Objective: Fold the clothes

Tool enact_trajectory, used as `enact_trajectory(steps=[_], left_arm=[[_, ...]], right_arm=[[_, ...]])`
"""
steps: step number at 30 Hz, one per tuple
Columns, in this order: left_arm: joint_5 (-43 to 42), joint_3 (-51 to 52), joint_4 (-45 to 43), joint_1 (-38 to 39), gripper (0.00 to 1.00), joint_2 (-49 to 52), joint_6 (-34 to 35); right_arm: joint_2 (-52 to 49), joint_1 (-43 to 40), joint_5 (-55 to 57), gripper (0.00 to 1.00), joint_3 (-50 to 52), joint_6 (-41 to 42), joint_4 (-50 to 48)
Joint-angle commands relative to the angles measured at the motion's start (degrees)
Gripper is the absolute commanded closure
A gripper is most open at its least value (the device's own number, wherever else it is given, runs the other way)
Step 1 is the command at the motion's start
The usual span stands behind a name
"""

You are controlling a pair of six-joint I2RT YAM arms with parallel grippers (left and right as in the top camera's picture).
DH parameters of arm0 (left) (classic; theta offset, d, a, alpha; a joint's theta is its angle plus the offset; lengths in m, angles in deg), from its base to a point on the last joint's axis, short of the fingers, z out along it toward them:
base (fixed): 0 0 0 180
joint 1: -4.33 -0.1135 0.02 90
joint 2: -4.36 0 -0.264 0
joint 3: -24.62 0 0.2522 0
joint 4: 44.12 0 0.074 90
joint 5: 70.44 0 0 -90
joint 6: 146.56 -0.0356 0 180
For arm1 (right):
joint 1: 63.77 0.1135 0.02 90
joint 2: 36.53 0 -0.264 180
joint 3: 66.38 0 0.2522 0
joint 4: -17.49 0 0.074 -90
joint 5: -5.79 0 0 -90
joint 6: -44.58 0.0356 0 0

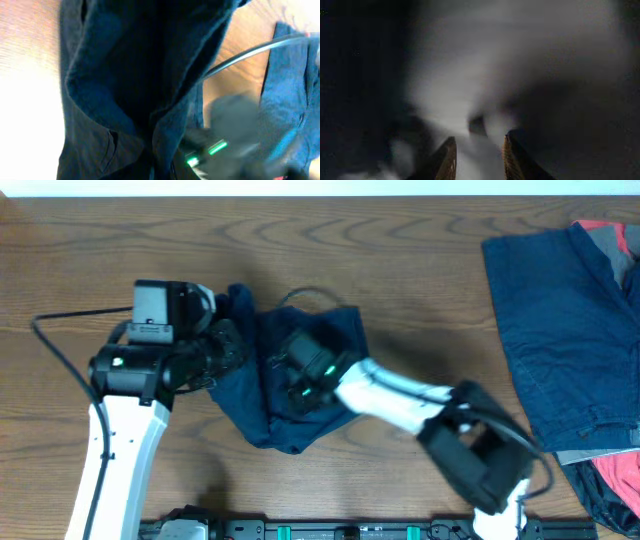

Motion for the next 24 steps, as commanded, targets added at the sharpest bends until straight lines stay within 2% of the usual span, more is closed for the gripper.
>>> enact_trajectory(steps=[1,5,9,13,19,24], left_arm=[[-1.46,-0.02,-0.52,2.03,0.94,1.20,0.63],[-1.44,-0.02,-1.75,4.39,0.94,2.56,2.51],[-1.44,-0.02,-4.90,7.30,0.94,4.68,4.74],[-1.44,-0.02,-8.00,11.04,0.94,7.87,8.22],[-1.46,-0.02,-11.56,17.77,0.94,13.92,12.09],[-1.46,-0.02,-15.13,23.19,0.94,18.47,14.14]], right_arm=[[6.56,-7.76,5.88,0.71,-0.96,-1.79,7.08],[7.43,-13.22,5.86,0.74,-0.83,-5.64,19.82],[7.30,-14.80,5.84,0.74,2.05,-9.92,24.74],[7.30,-13.70,5.60,0.74,6.82,-9.79,20.41],[7.30,-12.11,6.14,0.73,13.60,-4.17,11.50],[7.30,-12.24,10.73,0.71,15.85,0.85,10.84]])
